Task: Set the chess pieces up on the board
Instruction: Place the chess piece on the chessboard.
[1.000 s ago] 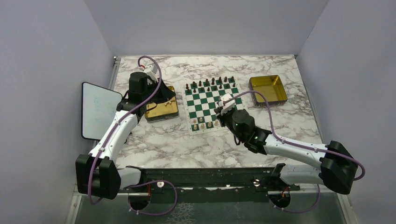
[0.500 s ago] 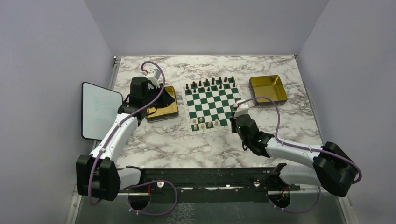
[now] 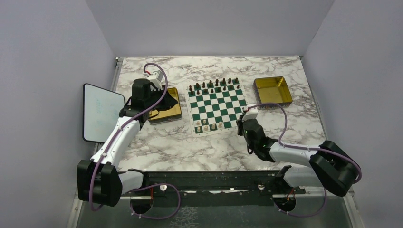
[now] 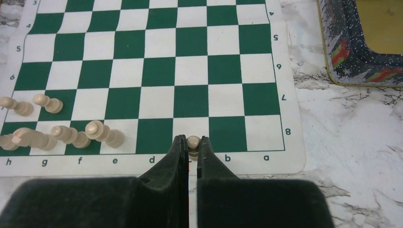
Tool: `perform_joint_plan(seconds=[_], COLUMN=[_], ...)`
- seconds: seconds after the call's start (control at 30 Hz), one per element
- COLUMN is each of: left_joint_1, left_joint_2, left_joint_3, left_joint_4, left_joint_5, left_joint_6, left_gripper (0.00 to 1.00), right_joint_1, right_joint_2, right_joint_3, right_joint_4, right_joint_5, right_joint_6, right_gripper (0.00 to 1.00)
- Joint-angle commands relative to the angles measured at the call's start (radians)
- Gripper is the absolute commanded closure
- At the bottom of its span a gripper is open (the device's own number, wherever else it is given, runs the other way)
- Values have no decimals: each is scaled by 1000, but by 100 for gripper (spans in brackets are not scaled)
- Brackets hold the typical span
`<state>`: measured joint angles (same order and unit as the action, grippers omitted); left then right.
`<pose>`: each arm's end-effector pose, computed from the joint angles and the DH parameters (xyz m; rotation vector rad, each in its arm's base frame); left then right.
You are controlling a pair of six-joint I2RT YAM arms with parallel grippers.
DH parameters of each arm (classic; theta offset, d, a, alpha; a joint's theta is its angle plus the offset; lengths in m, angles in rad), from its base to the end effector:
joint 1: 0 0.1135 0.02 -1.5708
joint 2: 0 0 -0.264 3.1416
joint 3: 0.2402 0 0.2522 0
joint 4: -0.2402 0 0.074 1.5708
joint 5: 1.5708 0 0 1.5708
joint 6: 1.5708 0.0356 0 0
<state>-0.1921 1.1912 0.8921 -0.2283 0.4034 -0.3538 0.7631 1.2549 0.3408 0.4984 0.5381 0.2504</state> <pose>0.2586 -0.0645 0.2901 0.0774 2.1390 -0.7480 0.1793 0.1463 0.1648 -0.1513 1.9216 0.1427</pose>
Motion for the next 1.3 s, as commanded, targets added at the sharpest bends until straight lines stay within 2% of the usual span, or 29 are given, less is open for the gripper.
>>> perform_joint_plan(seconds=[0.0,0.6,1.13,1.27], left_joint_1=[-4,-4,-4,-4], left_joint_2=[-22,-19,-21,-21], left_joint_3=[-8,-7,-8,-7], left_joint_4=[4,7,7,7], left_joint_5=[18,31,33,33], left_joint_6=[15,16,16,16], left_gripper=[87,87,87,86], right_joint_1=[-13,-31,-33,-33], right_joint_2=[38,171,231,239], right_joint_3=[-6,-7,12,11], right_joint_4=[115,237,253,248], right_joint_5=[11,-33,-58,-57], right_joint_6=[1,7,-6,4], right_gripper=[99,99,99,95])
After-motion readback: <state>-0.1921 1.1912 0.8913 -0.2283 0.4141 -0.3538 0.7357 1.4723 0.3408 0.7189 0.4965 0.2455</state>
